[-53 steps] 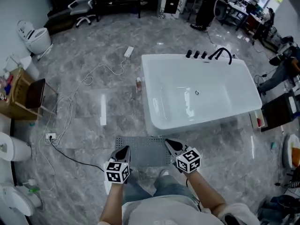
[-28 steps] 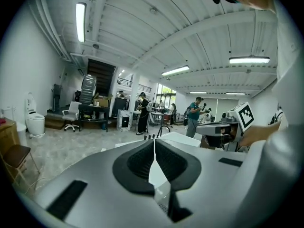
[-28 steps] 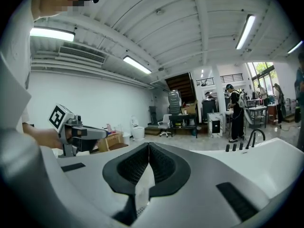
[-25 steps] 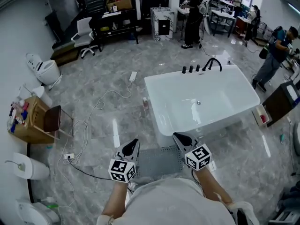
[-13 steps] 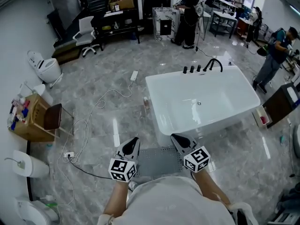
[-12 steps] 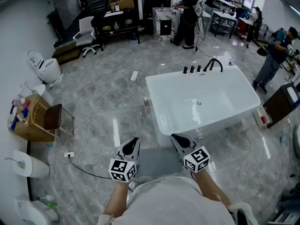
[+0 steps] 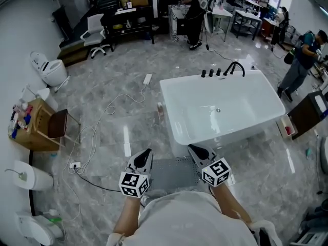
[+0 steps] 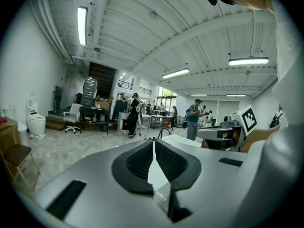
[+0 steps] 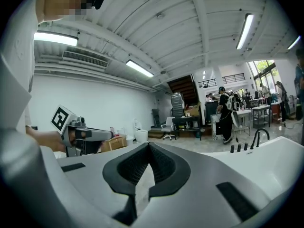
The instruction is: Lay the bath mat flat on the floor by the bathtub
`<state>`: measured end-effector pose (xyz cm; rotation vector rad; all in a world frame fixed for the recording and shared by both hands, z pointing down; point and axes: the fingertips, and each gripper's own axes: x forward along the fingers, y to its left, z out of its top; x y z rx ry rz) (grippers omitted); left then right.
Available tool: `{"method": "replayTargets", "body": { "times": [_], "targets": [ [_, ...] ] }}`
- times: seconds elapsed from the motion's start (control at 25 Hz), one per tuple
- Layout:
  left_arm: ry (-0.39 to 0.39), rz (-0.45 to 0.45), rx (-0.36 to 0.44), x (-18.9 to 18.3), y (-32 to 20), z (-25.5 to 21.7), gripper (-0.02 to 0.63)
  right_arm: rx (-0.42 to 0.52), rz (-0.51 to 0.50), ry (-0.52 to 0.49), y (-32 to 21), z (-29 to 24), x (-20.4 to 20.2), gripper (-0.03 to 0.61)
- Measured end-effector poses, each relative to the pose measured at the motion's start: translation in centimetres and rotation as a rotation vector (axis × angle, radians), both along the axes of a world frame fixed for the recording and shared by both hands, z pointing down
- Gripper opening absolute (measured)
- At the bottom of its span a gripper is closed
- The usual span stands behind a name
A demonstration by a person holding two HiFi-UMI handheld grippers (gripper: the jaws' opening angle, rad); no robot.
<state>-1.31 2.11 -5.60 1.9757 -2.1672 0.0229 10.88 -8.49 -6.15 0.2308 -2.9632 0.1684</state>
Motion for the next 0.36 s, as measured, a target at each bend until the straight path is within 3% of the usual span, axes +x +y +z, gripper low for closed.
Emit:
{"method": "replayTargets", "body": {
  "times": [0.36],
  "targets": [
    [-0.003,-0.002,-0.009,-0.62,-0.24,-0.39,0.018,-0.011,0.009,0.0,-0.54,-0.31,-0.47,0.026]
  ]
}}
